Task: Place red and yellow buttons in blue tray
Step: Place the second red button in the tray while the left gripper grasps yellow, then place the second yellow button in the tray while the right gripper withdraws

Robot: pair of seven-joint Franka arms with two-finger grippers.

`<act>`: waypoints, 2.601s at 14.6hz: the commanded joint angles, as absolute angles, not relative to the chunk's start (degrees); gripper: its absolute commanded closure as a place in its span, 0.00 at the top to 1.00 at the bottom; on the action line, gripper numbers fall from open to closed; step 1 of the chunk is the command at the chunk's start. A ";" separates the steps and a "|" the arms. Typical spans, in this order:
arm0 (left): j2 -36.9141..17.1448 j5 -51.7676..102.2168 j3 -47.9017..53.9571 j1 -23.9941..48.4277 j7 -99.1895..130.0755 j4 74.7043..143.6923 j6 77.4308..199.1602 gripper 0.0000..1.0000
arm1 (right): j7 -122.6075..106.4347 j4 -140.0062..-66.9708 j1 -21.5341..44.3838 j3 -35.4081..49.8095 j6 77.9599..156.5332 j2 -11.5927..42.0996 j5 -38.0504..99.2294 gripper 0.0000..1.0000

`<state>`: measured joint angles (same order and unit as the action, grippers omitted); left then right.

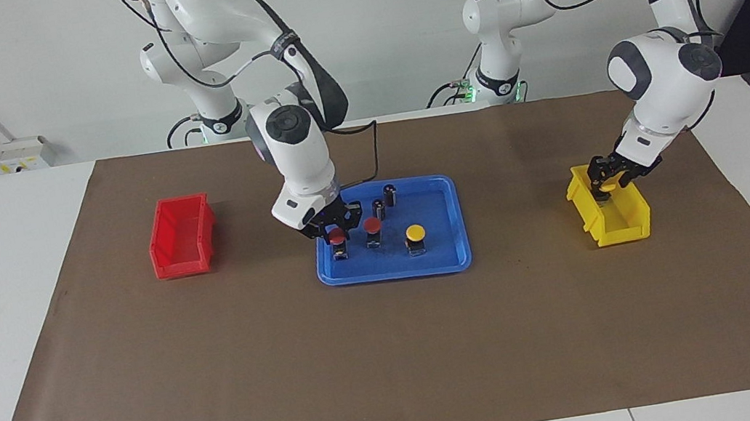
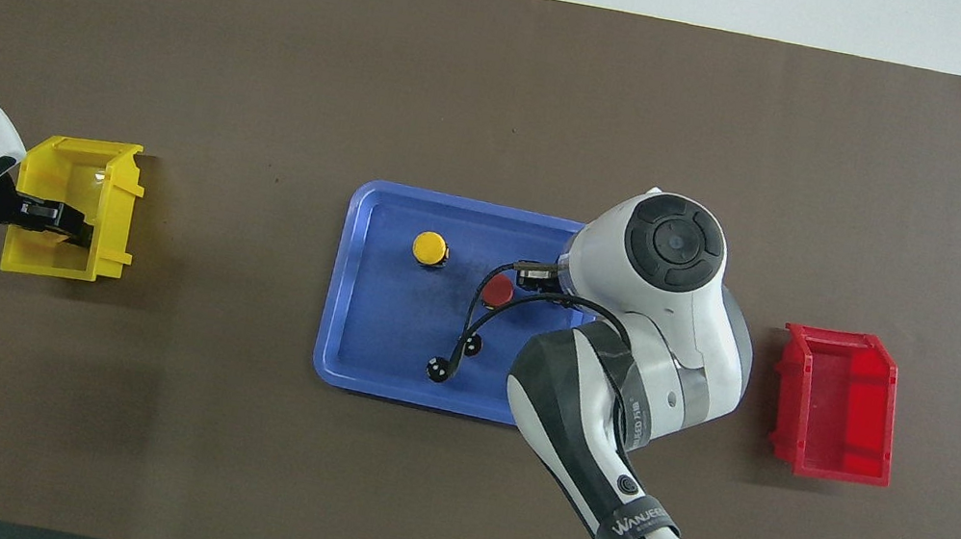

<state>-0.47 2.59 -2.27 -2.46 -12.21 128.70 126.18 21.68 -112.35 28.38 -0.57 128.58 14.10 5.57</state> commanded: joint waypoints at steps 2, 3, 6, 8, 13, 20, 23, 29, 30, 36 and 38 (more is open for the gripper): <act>1.50 3.43 -2.11 -2.02 -9.41 130.78 127.53 0.37 | 21.18 -111.46 28.04 -0.79 127.80 12.92 6.16 0.81; 1.32 3.43 -2.11 -2.02 -9.75 130.52 127.53 0.19 | 21.18 -110.05 27.60 -0.88 125.53 12.75 6.07 0.89; 0.62 2.90 -2.11 -1.85 -9.76 126.58 125.78 0.03 | 21.18 -102.16 23.93 -1.23 115.97 11.96 1.95 1.00; 1.58 0.98 -1.67 -1.50 -9.49 120.36 118.61 0.02 | 21.18 -95.74 19.97 -1.23 108.75 11.78 0.88 1.00; 0.44 0.52 -1.23 9.72 6.08 107.84 106.78 0.02 | 17.86 -83.95 9.07 -1.14 95.65 11.26 -0.53 1.00; -5.96 7.47 -1.05 29.43 35.22 111.71 123.11 0.01 | 3.38 -80.69 -0.07 -1.23 82.99 5.01 -1.32 1.00; -10.36 7.38 -1.14 32.78 38.49 111.53 128.39 0.02 | -2.54 -82.78 -1.84 -4.21 82.88 2.12 -1.41 1.00; -11.87 7.38 -1.23 32.52 38.15 112.24 129.64 0.02 | -3.52 -86.22 -2.29 -4.48 82.88 0.88 -1.50 1.00; -11.78 7.38 -1.23 32.52 38.14 112.41 129.55 0.02 | -3.43 -86.39 -2.11 -4.57 82.79 0.88 -1.49 1.00; -13.97 7.38 -1.23 33.40 38.06 113.38 132.01 0.07 | -3.43 -89.83 -2.02 -4.22 83.23 -0.61 -1.41 1.00; -13.97 7.38 -1.14 33.40 37.97 113.20 131.92 0.47 | -3.51 -89.13 -2.55 -5.09 83.23 -0.53 -1.23 1.00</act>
